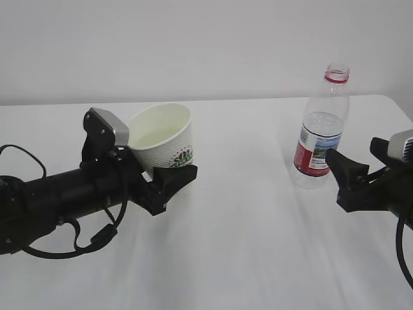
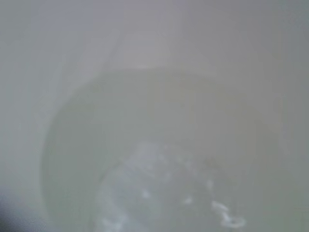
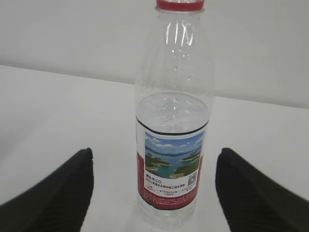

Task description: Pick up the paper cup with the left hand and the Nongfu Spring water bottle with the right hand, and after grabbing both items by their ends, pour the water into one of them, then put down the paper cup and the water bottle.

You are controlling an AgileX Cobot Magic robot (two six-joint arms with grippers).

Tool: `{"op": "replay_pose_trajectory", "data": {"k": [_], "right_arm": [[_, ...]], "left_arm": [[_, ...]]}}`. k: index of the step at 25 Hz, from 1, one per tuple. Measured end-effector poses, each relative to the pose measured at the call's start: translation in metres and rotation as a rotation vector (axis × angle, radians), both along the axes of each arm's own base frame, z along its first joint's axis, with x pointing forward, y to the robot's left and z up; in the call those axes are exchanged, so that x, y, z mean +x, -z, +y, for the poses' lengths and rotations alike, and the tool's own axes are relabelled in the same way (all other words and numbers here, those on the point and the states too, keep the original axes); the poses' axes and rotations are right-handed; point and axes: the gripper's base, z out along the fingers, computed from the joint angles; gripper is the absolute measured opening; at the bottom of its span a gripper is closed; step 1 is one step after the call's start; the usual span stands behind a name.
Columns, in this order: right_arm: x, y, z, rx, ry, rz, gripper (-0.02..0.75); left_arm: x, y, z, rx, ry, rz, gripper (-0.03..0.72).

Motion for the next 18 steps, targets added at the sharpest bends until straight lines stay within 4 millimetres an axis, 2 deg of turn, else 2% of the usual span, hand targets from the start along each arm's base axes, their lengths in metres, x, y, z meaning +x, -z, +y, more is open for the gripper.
{"op": "replay_pose_trajectory", "data": {"k": [7, 18], "right_arm": [[0.0, 0.0, 0.0, 0.0, 0.0, 0.0, 0.594], [0.0, 0.0, 0.0, 0.0, 0.0, 0.0, 0.594]], "left_arm": [[0.0, 0.012, 0.032, 0.016, -0.191, 0.052, 0.5], [-0.002, 0.021, 0.061, 0.018, -0.439, 0.115, 0.5]]}}
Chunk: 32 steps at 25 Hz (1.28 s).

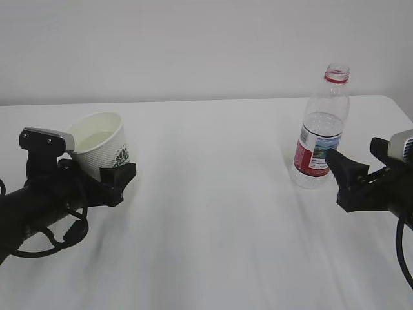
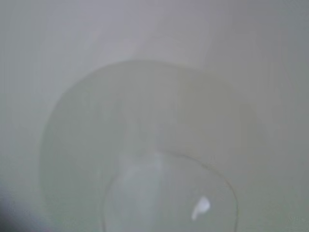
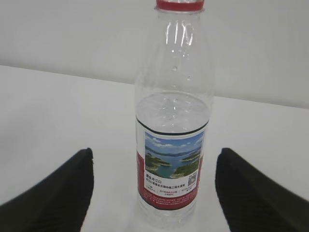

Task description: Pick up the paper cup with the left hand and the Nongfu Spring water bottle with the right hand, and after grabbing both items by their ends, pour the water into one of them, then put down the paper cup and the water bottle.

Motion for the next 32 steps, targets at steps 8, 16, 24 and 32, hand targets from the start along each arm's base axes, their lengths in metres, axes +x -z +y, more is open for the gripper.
{"op": "replay_pose_trajectory", "data": {"k": [8, 16, 24, 32], "right_arm": [[0.0, 0.0, 0.0, 0.0, 0.0, 0.0, 0.594], [0.0, 0.0, 0.0, 0.0, 0.0, 0.0, 0.594], [0.0, 0.0, 0.0, 0.0, 0.0, 0.0, 0.594], [0.0, 0.0, 0.0, 0.0, 0.0, 0.0, 0.594]], "left_arm": [[0.004, 0.001, 0.014, 0.043, -0.151, -0.012, 0.5], [0.005, 0.001, 0.019, 0.056, -0.207, -0.015, 0.5], [0.009, 0.004, 0.02, 0.052, -0.231, -0.013, 0.5], [0.019, 0.015, 0.016, 0.058, -0.233, -0.001, 0.499]]}}
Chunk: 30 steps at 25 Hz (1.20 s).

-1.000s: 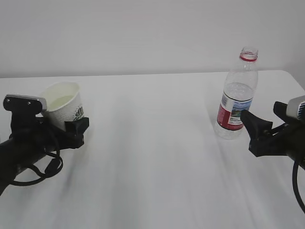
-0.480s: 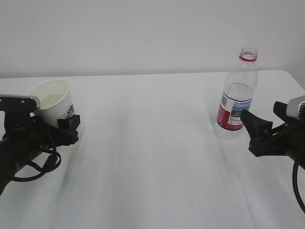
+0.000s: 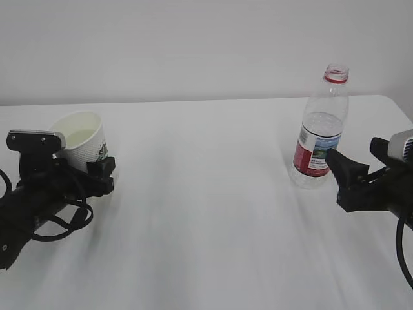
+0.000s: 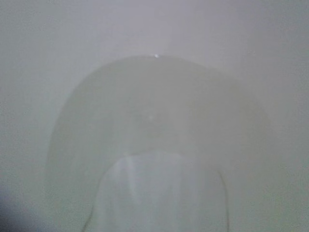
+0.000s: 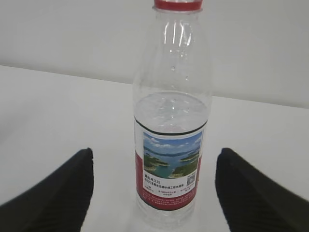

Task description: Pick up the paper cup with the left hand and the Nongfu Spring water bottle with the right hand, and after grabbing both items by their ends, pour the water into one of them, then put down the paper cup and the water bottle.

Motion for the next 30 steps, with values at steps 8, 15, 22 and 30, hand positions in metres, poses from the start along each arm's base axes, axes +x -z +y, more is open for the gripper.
{"op": "replay_pose_trajectory", "data": {"k": [8, 15, 22, 30], "right_arm": [[0.0, 0.0, 0.0, 0.0, 0.0, 0.0, 0.593], [0.0, 0.0, 0.0, 0.0, 0.0, 0.0, 0.593], [0.0, 0.0, 0.0, 0.0, 0.0, 0.0, 0.593], [0.0, 0.0, 0.0, 0.0, 0.0, 0.0, 0.593]], "left_arm": [[-0.0002, 0.0037, 0.0011, 0.006, -0.01, 0.01, 0.499], [-0.0007, 0.0079, 0.0017, 0.012, -0.014, 0.023, 0.499], [-0.0007, 0.008, 0.0017, 0.012, -0.015, 0.023, 0.498], [-0.0003, 0.008, 0.0037, 0.009, -0.039, 0.024, 0.5]]}}
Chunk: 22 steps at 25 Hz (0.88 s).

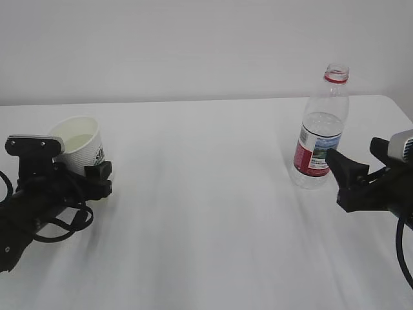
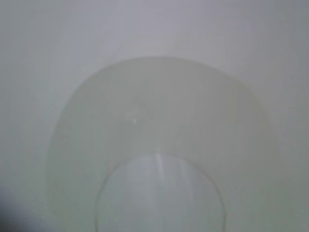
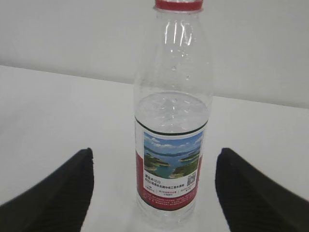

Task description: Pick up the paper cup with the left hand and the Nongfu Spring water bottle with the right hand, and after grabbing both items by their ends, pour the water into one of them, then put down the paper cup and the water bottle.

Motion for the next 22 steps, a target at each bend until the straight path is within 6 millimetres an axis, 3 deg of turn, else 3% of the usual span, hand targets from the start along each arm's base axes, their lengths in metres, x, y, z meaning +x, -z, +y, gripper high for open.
{"op": "replay_pose_trajectory", "data": {"k": [22], "right_arm": [[0.0, 0.0, 0.0, 0.0, 0.0, 0.0, 0.593]], "left_arm": [[0.0, 0.0006, 0.0003, 0.002, -0.002, 0.002, 0.598]]}}
